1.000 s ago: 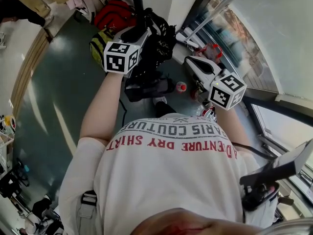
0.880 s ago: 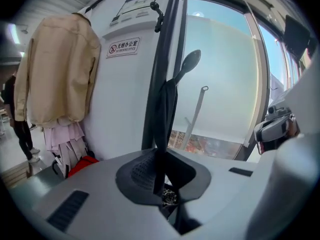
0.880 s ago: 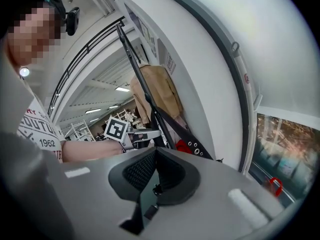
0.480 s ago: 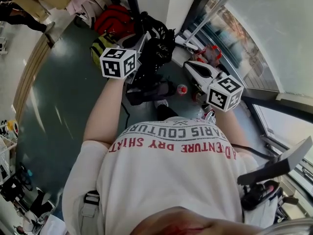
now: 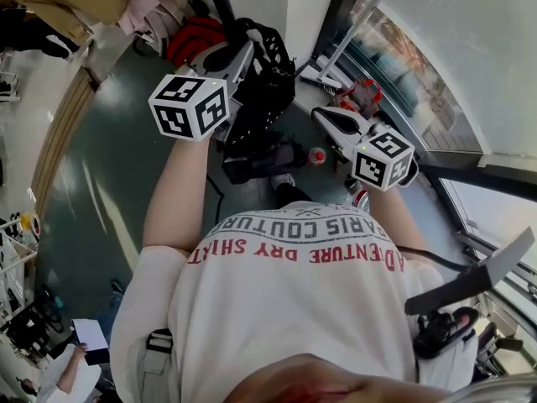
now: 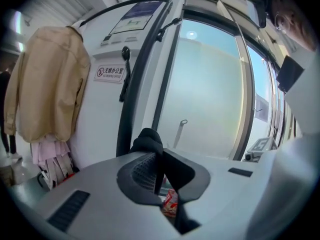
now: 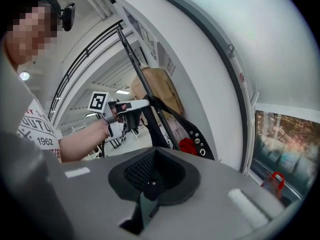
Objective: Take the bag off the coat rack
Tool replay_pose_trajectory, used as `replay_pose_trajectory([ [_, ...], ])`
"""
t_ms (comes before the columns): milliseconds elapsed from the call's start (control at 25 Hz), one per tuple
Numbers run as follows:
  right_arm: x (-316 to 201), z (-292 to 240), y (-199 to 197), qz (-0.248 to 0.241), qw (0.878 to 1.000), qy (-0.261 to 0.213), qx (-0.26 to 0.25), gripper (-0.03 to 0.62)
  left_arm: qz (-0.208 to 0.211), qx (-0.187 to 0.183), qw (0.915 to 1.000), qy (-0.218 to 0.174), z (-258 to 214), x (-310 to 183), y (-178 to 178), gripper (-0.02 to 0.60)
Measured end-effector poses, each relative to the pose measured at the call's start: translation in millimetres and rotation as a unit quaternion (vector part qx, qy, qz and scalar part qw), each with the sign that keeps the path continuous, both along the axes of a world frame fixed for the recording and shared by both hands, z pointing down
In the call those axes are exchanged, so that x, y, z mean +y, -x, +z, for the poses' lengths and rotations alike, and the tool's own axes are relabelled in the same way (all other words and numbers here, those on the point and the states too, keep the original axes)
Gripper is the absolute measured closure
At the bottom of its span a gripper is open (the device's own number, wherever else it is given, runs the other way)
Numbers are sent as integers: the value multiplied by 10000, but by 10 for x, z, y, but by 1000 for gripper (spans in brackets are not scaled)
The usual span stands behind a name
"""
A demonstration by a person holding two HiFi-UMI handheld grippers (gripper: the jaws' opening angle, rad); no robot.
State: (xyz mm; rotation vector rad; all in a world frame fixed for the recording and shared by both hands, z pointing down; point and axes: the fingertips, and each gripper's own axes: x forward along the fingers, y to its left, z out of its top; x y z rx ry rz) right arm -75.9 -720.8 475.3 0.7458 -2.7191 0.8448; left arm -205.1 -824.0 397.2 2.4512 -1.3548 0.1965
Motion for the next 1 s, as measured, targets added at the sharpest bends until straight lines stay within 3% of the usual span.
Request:
replay_pose_trajectory([
  [320,160,-147,-17,23,9999,-53,-137,592,241,16,9987,-439,-747,383,-56,568],
  [480,266,-249,33,-59,9998,-138,-134,592,366,6,9985,-395,-751,726,-69,568],
  [640,379,-324,52,-93,9996,-207,-156,592,341,299,9986,-285,-643,971,-40,568],
  [1000,661,-337,83,-133,9994,-242,-203,592,393,410,9976,-394,-807,991,-174,568],
])
